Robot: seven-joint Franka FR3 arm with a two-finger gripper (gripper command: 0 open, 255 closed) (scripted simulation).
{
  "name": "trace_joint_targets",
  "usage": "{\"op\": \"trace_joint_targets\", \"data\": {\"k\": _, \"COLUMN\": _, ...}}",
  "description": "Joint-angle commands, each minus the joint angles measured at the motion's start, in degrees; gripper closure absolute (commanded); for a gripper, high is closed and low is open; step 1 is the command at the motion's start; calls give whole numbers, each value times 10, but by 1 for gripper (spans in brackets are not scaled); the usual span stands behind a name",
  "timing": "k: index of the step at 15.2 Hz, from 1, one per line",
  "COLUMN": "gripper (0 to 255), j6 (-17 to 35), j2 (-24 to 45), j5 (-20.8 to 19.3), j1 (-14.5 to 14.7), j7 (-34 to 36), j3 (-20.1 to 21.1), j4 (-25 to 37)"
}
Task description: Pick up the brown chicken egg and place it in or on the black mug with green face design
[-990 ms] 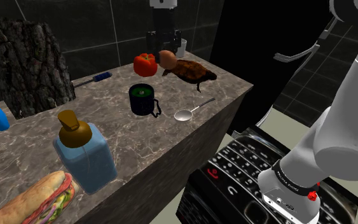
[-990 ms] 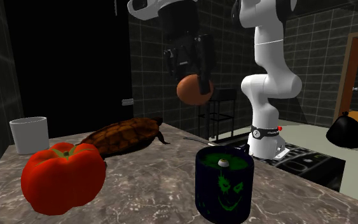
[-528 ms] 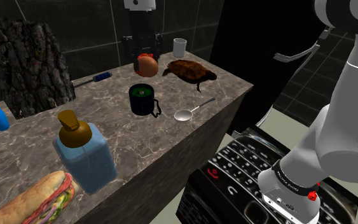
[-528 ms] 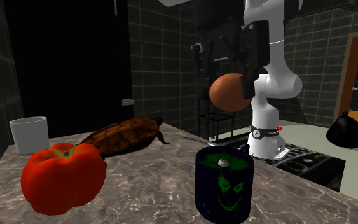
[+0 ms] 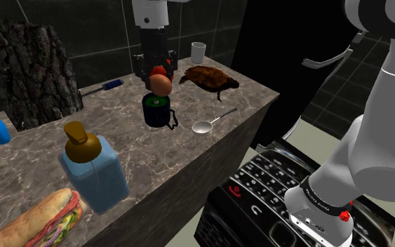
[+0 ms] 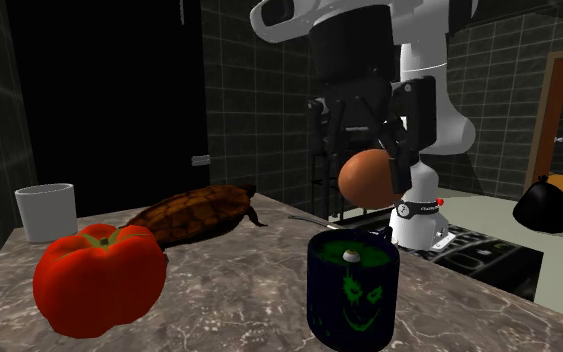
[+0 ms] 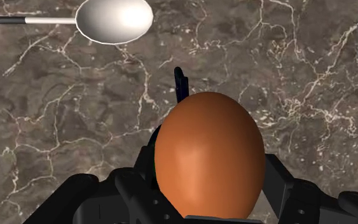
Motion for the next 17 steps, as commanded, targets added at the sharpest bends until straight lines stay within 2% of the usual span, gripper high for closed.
{"op": "trace_joint_targets", "data": {"k": 1, "gripper": 255, "j6": 14, "j2": 2, "j5": 0, "j1": 1, "j7": 0, "j3": 0, "j4": -12}}
{"op": "trace_joint_targets", "data": {"k": 6, "gripper": 255, "j6": 48, "j2": 8, "j5": 0, "j1": 1, "j7": -4, "j3": 0, "j4": -40}}
{"op": "trace_joint_targets", "data": {"k": 13, "gripper": 255, "j6": 48, "j2": 8, "j5": 0, "j1": 1, "j7": -4, "j3": 0, "j4": -40}}
{"op": "trace_joint_targets", "data": {"k": 14, "gripper": 0, "j6": 48, "j2": 8, "j5": 0, "j1": 1, "j7": -4, "j3": 0, "j4": -40}}
{"op": "trace_joint_targets", "data": {"k": 17, "gripper": 0, "j6": 48, "j2": 8, "j5": 0, "j1": 1, "j7": -4, "j3": 0, "j4": -40}}
